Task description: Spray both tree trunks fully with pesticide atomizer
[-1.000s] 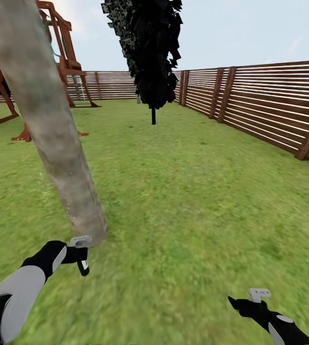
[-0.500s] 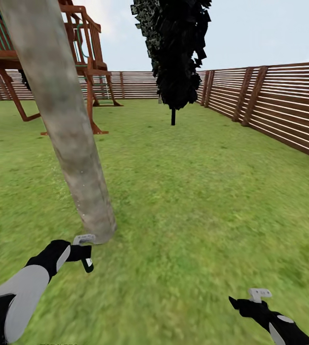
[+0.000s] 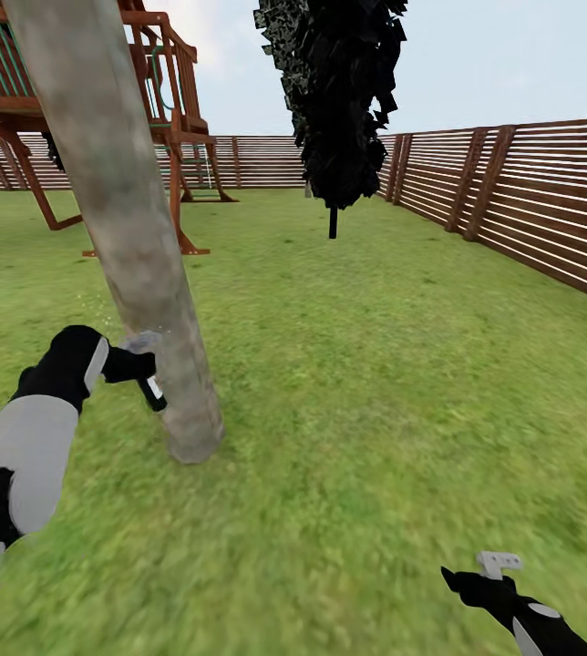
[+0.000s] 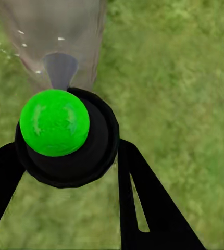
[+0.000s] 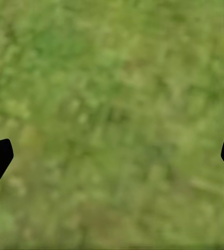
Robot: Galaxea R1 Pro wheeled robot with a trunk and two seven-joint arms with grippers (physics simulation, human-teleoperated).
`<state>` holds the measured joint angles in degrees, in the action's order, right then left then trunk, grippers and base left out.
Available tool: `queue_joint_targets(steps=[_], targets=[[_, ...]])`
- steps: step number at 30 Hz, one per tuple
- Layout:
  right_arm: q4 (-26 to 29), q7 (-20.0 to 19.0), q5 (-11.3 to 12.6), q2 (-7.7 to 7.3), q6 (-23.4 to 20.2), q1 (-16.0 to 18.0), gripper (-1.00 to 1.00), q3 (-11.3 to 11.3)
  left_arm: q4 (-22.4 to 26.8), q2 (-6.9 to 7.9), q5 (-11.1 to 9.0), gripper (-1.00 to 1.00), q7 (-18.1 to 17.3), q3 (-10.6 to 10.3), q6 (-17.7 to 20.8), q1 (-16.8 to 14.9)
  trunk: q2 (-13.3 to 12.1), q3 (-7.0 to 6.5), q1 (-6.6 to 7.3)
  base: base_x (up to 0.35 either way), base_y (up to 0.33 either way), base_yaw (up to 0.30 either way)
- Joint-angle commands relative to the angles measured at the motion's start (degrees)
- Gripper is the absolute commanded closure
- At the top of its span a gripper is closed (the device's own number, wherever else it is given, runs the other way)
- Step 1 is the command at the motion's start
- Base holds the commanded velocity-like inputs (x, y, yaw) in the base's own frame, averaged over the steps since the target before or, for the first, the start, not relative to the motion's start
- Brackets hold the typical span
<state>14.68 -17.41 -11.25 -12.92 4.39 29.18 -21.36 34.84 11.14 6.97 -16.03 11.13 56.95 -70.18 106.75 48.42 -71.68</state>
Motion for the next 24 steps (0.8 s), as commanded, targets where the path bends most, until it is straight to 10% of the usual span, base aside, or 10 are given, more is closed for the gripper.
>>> queue_joint_targets(steps=[1,4,7,13,20,24], targets=[[0.0,0.0,0.0,0.0,0.0,0.0,-1.0,0.0,-0.1,0.09,0.4,1.0,0.1,-0.8,0.2,-0.9,0.0,0.01,-0.01,0.0,0.0,0.0],[0.0,0.0,0.0,0.0,0.0,0.0,-1.0,0.0,-0.5,1.03,0.3,1.0,-1.4,-4.7,0.8,-1.1,0.0,0.01,-0.01,0.0,0.0,0.0],[0.0,0.0,0.0,0.02,0.0,0.0,-1.0,0.0,-4.9,0.72,0.4,1.0,-2.1,-5.1,-0.3,7.5,0.0,0.01,-0.01,0.0,0.0,0.0],[0.0,0.0,0.0,0.08,0.0,0.0,-1.0,0.0,-4.6,1.03,0.4,1.0,-2.1,-4.9,-0.3,9.2,0.0,0.01,-0.01,-0.094,0.0,0.0],[0.0,0.0,0.0,0.03,0.0,0.0,-1.0,0.0,-6.8,2.52,0.6,1.0,-1.8,-4.9,1.4,-9.2,0.0,0.01,-0.01,-0.002,0.0,0.0],[0.0,0.0,0.0,0.05,0.0,0.0,-1.0,0.0,-12.4,2.56,3.7,1.0,-1.9,-6.4,1.4,-11.5,0.0,0.01,-0.01,0.0,0.0,0.0]])
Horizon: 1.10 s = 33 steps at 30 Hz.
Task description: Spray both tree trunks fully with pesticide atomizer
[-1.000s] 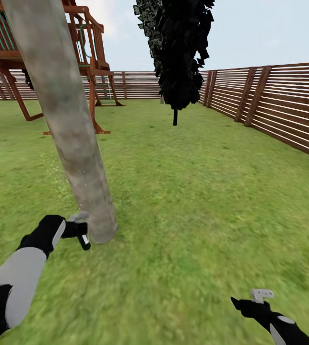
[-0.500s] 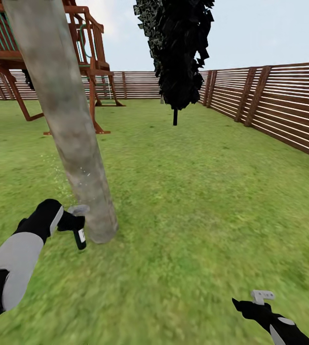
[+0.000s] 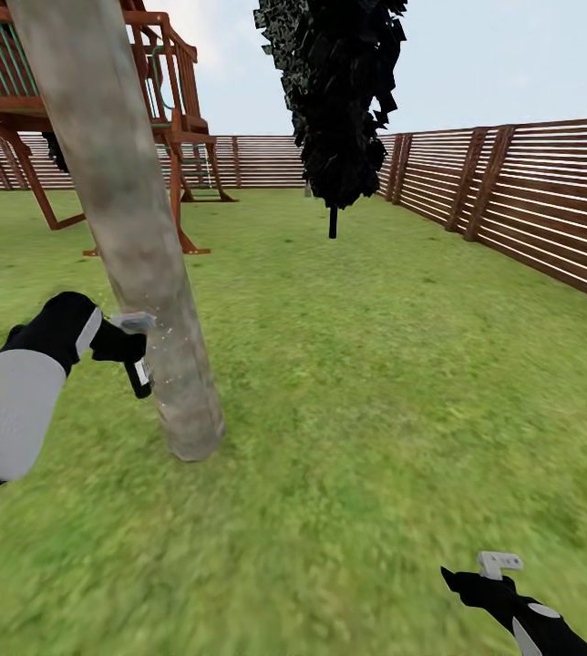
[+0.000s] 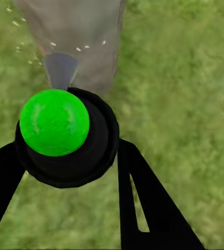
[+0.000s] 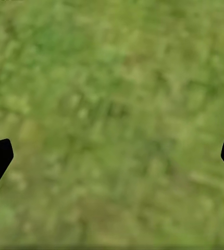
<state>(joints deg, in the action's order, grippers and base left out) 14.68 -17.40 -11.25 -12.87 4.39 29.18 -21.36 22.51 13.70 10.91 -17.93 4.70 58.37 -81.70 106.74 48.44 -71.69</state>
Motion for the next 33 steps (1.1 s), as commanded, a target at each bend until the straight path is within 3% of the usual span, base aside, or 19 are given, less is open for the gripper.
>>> queue_joint_targets(steps=[1,5,7,9,10,12,16,20,22,27,29,30,33], targets=[[0.0,0.0,0.0,0.0,0.0,0.0,-1.0,0.0,-1.0,0.01,0.1,1.0,0.0,-0.7,-0.1,0.4,0.0,-0.01,0.01,0.0,0.0,0.0],[0.0,0.0,0.0,0.04,0.0,0.0,-1.0,0.0,-3.2,0.05,0.6,1.0,0.0,-1.2,-0.6,4.8,0.0,-0.01,0.01,0.0,0.0,0.0],[0.0,0.0,0.0,0.04,0.0,0.0,-1.0,0.0,-2.9,1.2,0.5,1.0,-0.1,-1.1,-0.3,4.7,0.0,-0.01,0.01,0.0,0.0,0.0],[0.0,0.0,0.0,0.04,0.0,0.0,-1.0,0.0,-2.3,2.39,0.5,1.0,-0.1,-1.0,0.0,2.7,0.0,-0.01,0.01,0.0,0.0,0.0],[0.0,0.0,0.0,0.03,0.0,0.0,-1.0,0.0,-2.6,3.3,0.4,1.0,-0.1,-1.1,0.1,-0.8,0.0,-0.01,0.01,0.0,0.0,0.0],[0.0,0.0,0.0,0.04,0.0,0.0,-1.0,0.0,-2.8,4.44,0.3,1.0,-0.1,-1.1,0.1,-4.3,0.0,-0.01,0.01,0.0,0.0,0.0],[0.0,0.0,0.0,0.04,0.0,0.0,-1.0,0.0,-3.0,4.29,0.3,1.0,-0.1,-1.2,0.0,-5.0,0.0,-0.01,0.01,0.0,0.0,0.0],[0.0,0.0,0.0,0.04,0.0,0.0,-1.0,0.0,-4.2,3.5,0.2,1.0,-0.2,-0.9,-0.8,2.8,0.0,-0.01,0.01,0.0,0.0,0.0],[0.0,0.0,0.0,0.04,0.0,0.0,-1.0,0.0,-4.1,3.03,0.2,1.0,-2.3,-0.9,-1.2,7.2,0.0,-0.01,0.01,0.0,0.0,0.0],[0.0,0.0,0.0,0.04,0.0,0.0,-1.0,0.0,-1.4,3.19,0.3,1.0,-7.0,-1.2,-1.2,9.4,0.0,-0.01,0.01,0.0,0.0,0.0],[0.0,0.0,0.0,0.04,0.0,0.0,-1.0,0.0,0.4,3.11,0.6,1.0,-6.7,-1.1,-1.4,10.8,0.0,-0.01,0.01,0.0,0.0,0.0],[0.0,0.0,0.0,0.09,0.0,0.0,-1.0,0.0,1.0,2.95,0.7,1.0,-6.3,-1.0,-2.5,13.8,0.0,-0.01,0.01,0.0,0.0,0.0],[0.0,0.0,0.0,0.17,0.0,0.0,-1.0,0.0,0.9,0.37,0.4,1.0,-1.7,-0.6,-8.6,19.7,0.0,-0.01,0.01,0.0,0.0,0.0]])
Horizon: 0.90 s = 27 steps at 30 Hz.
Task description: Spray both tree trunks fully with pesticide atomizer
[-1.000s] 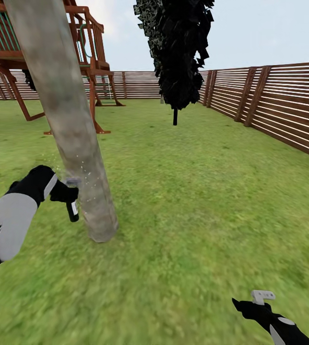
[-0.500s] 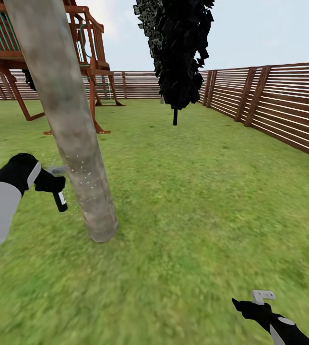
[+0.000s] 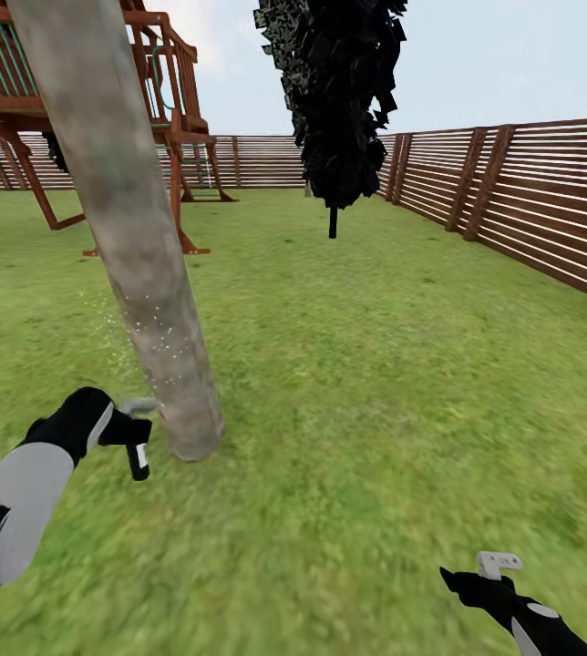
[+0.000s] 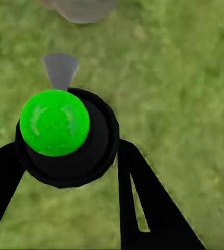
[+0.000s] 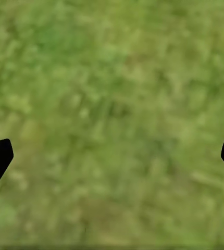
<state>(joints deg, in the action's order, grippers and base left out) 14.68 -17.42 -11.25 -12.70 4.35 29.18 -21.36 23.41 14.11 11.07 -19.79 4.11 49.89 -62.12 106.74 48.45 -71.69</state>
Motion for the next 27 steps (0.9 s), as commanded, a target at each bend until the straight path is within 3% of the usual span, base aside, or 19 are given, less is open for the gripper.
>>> queue_joint_targets(steps=[1,2,4,7,9,10,13,21,27], targets=[[0.0,0.0,0.0,0.0,0.0,0.0,-1.0,0.0,-0.1,-1.21,0.0,1.0,2.6,0.1,-1.6,1.8,0.0,-0.01,0.01,0.0,0.0,0.0],[-0.1,-0.1,-0.1,-0.03,0.0,0.0,-1.0,0.0,-0.2,-3.27,-1.8,1.0,6.0,0.3,-4.6,4.3,0.0,-0.01,0.01,0.0,0.0,0.0],[0.0,-0.1,0.0,-0.09,0.0,0.0,-1.0,0.0,-0.3,-3.66,-5.3,1.0,6.6,1.0,-5.5,5.0,0.0,-0.01,0.01,0.0,-0.186,0.0],[-0.1,-0.1,0.0,-0.03,0.0,0.0,-1.0,0.0,-0.2,-3.58,-7.4,1.0,6.8,2.4,-5.9,5.9,0.0,-0.01,0.01,0.0,-0.254,0.0],[-0.1,-0.1,0.0,0.05,0.0,0.0,-1.0,0.0,-0.1,-3.26,-7.7,1.0,7.7,4.4,-10.1,7.3,0.0,-0.01,0.01,0.0,-0.246,0.0],[-0.1,-0.1,0.0,0.15,0.0,0.0,-1.0,0.0,-0.3,-3.13,-7.7,1.0,9.5,6.3,-12.9,8.2,0.0,-0.01,0.01,0.0,-0.173,0.005],[-0.1,0.0,0.0,0.22,0.0,0.0,-1.0,0.0,-0.3,-3.34,-7.8,1.0,12.8,8.7,-15.1,10.7,0.0,-0.01,0.01,0.0,-0.103,0.164],[-0.1,0.0,0.0,0.22,0.0,0.0,-1.0,0.0,0.4,-3.68,-8.0,1.0,13.2,9.0,-15.4,11.8,0.0,-0.01,0.01,0.065,-0.034,0.267],[-0.1,0.0,0.0,0.22,0.0,0.0,-1.0,0.0,0.1,-4.75,-8.1,1.0,13.2,9.0,-15.4,11.8,0.0,-0.01,0.01,0.219,-0.195,0.032]])
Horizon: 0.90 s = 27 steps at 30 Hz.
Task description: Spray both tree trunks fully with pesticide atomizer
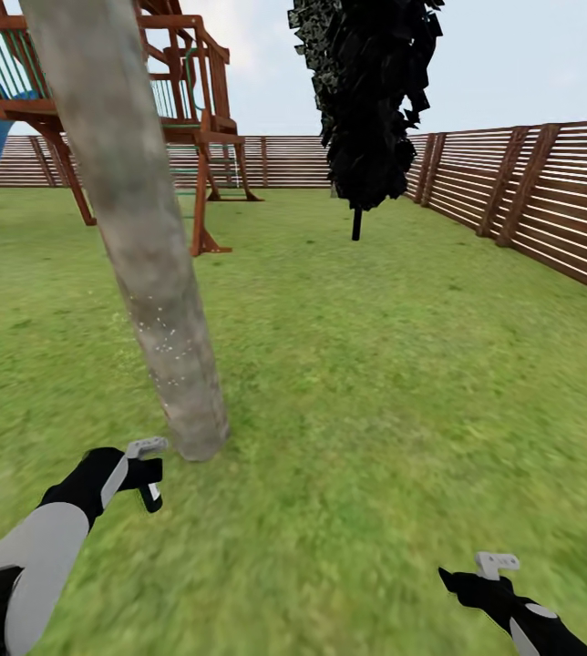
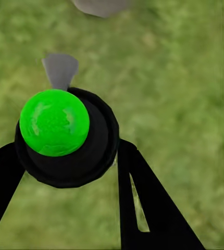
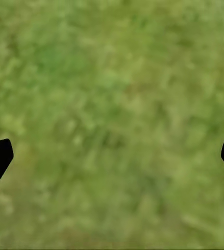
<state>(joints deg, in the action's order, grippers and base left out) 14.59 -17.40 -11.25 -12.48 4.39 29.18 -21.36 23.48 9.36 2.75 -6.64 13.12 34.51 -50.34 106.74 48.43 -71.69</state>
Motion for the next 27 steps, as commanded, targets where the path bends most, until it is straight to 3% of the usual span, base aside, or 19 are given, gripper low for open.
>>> queue_joint_targets(steps=[1,19,27], targets=[[0.0,0.0,0.0,0.0,0.0,0.0,-1.0,0.0,0.0,-0.2,0.3,1.0,0.1,0.0,0.0,0.0,0.0,0.0,0.0,0.169,-0.24,0.001],[-1.2,0.0,0.0,0.15,0.0,0.0,-1.0,0.0,-0.1,-0.75,0.3,1.0,0.1,-0.1,0.0,0.0,0.0,0.0,0.0,0.097,-0.269,0.003],[-1.2,0.0,0.0,0.18,0.0,0.0,-1.0,0.0,-0.3,-0.75,0.6,1.0,0.1,-0.1,0.0,0.0,0.0,0.11,0.0,0.138,-0.272,0.235]])
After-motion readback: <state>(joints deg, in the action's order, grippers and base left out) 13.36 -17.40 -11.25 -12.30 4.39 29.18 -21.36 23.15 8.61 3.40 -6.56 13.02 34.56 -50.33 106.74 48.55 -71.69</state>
